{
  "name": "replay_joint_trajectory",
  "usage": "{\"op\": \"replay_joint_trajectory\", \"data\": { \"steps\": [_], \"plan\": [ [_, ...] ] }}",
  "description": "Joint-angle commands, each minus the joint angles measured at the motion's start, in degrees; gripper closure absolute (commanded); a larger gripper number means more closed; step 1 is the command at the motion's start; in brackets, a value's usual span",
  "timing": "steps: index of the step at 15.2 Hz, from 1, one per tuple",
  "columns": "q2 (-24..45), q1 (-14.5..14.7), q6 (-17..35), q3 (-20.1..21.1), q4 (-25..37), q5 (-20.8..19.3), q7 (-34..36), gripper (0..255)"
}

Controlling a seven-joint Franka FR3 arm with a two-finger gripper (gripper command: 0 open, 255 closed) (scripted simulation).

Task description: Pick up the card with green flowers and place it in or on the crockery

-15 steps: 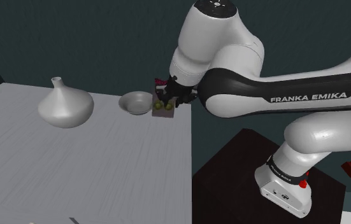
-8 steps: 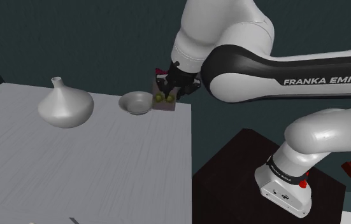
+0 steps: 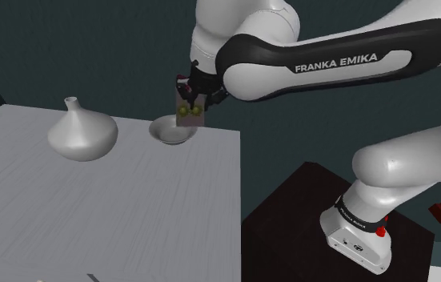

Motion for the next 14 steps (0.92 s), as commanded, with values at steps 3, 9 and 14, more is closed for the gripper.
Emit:
{"op": "replay_joint_trajectory", "data": {
  "steps": [3,9,14],
  "plan": [
    [9.2,-14.0,1.4,11.8,8.0,-7.4,3.0,255],
    [13.0,-36.1,3.0,32.5,13.7,-11.0,4.1,255],
    [11.8,-39.0,6.6,35.5,11.1,-9.8,4.2,255]
  ]
}}
